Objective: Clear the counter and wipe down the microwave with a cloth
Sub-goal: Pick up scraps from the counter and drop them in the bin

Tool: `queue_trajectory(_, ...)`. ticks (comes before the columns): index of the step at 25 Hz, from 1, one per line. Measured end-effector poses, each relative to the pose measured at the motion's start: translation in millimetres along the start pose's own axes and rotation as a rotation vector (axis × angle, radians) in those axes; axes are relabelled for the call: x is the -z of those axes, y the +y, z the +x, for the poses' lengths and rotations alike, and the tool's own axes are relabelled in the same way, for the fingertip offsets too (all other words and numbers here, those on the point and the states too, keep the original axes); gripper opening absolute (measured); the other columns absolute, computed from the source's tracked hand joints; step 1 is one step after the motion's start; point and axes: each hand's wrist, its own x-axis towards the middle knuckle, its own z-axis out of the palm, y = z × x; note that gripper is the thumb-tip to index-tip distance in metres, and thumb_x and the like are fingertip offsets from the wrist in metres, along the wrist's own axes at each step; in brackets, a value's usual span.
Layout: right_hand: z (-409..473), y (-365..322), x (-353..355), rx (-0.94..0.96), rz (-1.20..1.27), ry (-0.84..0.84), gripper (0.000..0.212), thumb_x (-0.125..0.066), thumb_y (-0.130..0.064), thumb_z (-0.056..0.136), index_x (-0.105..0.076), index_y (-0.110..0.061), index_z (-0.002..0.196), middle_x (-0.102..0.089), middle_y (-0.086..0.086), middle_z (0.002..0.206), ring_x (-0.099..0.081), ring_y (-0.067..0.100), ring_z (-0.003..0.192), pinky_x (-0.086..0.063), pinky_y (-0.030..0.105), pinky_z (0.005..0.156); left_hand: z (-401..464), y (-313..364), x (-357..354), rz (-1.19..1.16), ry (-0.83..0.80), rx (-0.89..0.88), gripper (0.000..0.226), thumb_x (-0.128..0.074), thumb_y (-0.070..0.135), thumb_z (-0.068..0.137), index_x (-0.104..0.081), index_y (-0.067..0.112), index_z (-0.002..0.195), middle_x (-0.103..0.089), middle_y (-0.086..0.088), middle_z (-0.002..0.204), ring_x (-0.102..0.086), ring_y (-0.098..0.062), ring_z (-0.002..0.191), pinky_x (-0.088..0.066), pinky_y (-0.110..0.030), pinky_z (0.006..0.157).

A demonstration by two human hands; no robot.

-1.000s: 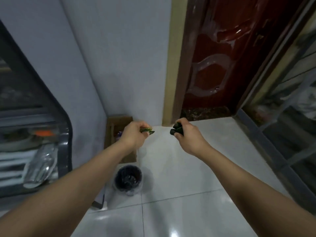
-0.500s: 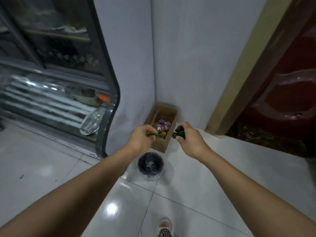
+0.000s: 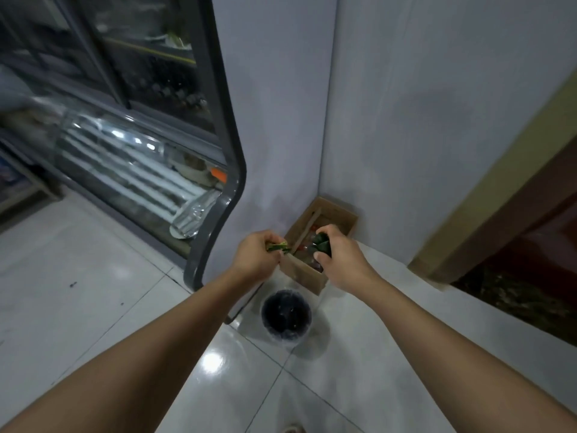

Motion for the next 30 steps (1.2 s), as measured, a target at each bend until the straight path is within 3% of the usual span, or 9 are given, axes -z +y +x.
queue_trajectory(2,20.0,8.8,2.4,0.067,-0.025,-0.048,0.035,-0.054,-0.015,0.092,-0.043,-0.012,0.126,-0.059,0.010,0.115,-0.056,0.028,0.106,-0.041,0.029,0.077,8.2,2.8,-10.0,0.021,0.042,0.019,0.015,-0.060,0.003,0.085,-0.068,0.007,0.097,-0.067,-0.009,0.092,-0.059,-0.020,0.086,-0.047,-0.027,0.077)
queue_trajectory(6,62.5,30.0,6.9,0.192,-0.098,-0.166,0.035,-0.055,-0.016,0.092,-0.044,-0.011,0.125,-0.058,0.012,0.118,-0.053,0.029,0.110,-0.038,0.028,0.079,23.3,6.0,-35.3,-0.030,0.170,0.111,0.013,-0.061,0.002,0.085,-0.069,0.006,0.095,-0.067,-0.009,0.090,-0.057,-0.016,0.081,-0.040,-0.019,0.066)
queue_trajectory(10,91.2,51.5,4.5,0.287,-0.117,-0.295,0.035,-0.056,-0.018,0.092,-0.044,-0.015,0.125,-0.057,0.009,0.120,-0.053,0.026,0.109,-0.034,0.023,0.077,28.6,0.7,-67.0,-0.104,0.297,0.293,0.016,-0.063,0.008,0.086,-0.069,0.006,0.100,-0.069,-0.010,0.101,-0.063,-0.024,0.096,-0.047,-0.027,0.082)
queue_trajectory(15,113.5,82.6,-22.7,0.382,-0.125,-0.451,0.034,-0.055,-0.016,0.093,-0.043,-0.013,0.124,-0.055,0.009,0.122,-0.052,0.022,0.109,-0.032,0.020,0.078,34.7,-24.1,-105.8,-0.202,0.399,0.412,0.012,-0.063,0.006,0.087,-0.068,0.010,0.096,-0.070,-0.007,0.098,-0.063,-0.020,0.091,-0.050,-0.026,0.083)
queue_trajectory(20,131.3,119.2,-72.7,0.413,-0.127,-0.485,0.035,-0.056,-0.019,0.092,-0.042,-0.014,0.124,-0.055,0.010,0.119,-0.050,0.018,0.098,-0.040,0.026,0.080,51.3,-79.1,-142.9,-0.195,0.423,0.469,0.011,-0.062,0.006,0.087,-0.067,0.012,0.095,-0.069,-0.006,0.098,-0.063,-0.021,0.090,-0.051,-0.027,0.083)
queue_trajectory(24,145.7,165.9,-139.1,0.416,-0.134,-0.503,0.038,-0.057,-0.019,0.092,-0.041,-0.013,0.126,-0.056,0.011,0.122,-0.053,0.027,0.110,-0.045,0.033,0.087,69.3,-145.5,-192.1,-0.162,0.436,0.481,0.011,-0.062,0.006,0.086,-0.068,0.013,0.093,-0.069,-0.004,0.095,-0.063,-0.019,0.090,-0.050,-0.027,0.083)
queue_trajectory(30,164.2,246.5,-246.9,0.410,-0.114,-0.509,0.036,-0.059,-0.016,0.090,-0.044,-0.015,0.124,-0.055,0.007,0.122,-0.052,0.023,0.111,-0.040,0.026,0.084,94.0,-251.1,-273.0,-0.175,0.447,0.495,0.011,-0.061,0.007,0.087,-0.066,0.013,0.095,-0.068,-0.006,0.098,-0.062,-0.021,0.092,-0.051,-0.029,0.084)
